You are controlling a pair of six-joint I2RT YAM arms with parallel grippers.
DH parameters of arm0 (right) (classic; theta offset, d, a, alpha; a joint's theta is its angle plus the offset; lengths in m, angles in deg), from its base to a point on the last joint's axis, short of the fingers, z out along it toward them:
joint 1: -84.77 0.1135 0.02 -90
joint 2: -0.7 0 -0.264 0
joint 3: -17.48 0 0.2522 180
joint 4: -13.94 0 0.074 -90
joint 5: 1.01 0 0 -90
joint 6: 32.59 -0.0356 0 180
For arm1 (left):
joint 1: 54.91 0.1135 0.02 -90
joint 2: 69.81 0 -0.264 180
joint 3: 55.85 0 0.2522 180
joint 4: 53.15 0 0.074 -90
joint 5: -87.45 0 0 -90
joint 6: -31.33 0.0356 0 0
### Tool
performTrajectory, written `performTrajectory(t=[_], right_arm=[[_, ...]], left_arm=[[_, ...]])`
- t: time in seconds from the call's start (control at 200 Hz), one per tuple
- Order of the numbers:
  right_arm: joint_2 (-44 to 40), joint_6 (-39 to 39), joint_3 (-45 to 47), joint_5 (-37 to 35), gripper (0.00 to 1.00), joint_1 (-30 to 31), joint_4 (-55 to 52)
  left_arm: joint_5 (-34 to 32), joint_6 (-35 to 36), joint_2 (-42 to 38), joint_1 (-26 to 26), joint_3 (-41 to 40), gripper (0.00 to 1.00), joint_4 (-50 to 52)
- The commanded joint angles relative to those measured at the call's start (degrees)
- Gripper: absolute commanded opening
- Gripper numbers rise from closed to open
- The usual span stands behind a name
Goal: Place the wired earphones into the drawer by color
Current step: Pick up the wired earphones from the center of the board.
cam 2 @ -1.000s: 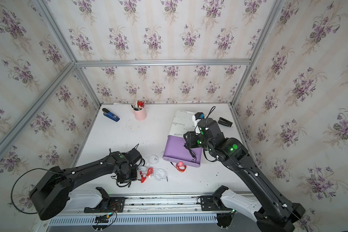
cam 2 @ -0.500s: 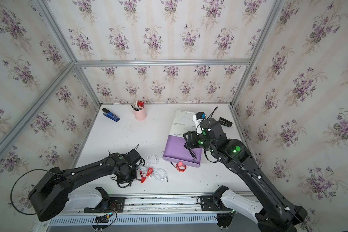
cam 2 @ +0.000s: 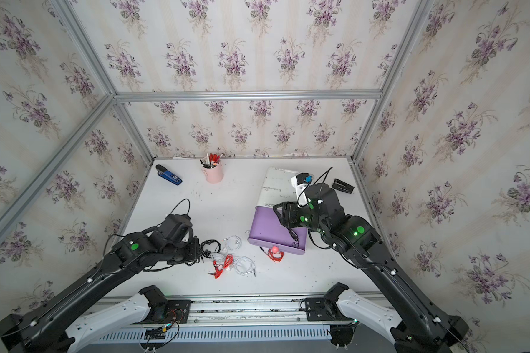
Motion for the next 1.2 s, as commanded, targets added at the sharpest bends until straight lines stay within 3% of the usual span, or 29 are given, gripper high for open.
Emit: performTrajectory(t=[0.0,0.24,0.49,0.619,0.819,1.194], right_arm=[[-1.07,-3.74,3.15,8.49,0.60,0.01,10.15],[-2.59,-15.28,15.26,18.88,0.60,0.43,32.95],[-0.94,-21.64,16.69,23.62,0.59,1.42,45.86],[-0.89,-21.40,15.83,23.64,0.57,1.44,44.89],[-2.01,-26.52,20.59,24.48,0.55,2.78,52.17],[3.85,-26.65,20.14,25.54,0.54,2.96,56.86]], left_arm=[[0.34,3.08,-2.40,0.11,7.43,0.01,1.28],[15.89,3.23,-0.76,0.12,15.35,0.01,-23.31],[26.75,-1.76,5.99,0.11,15.81,0.00,-42.59],[26.88,-4.23,6.82,0.12,13.77,0.00,-48.91],[27.80,-8.38,8.47,0.12,10.93,0.00,-56.77],[28.82,-11.90,7.05,0.08,7.23,0.00,-61.19]])
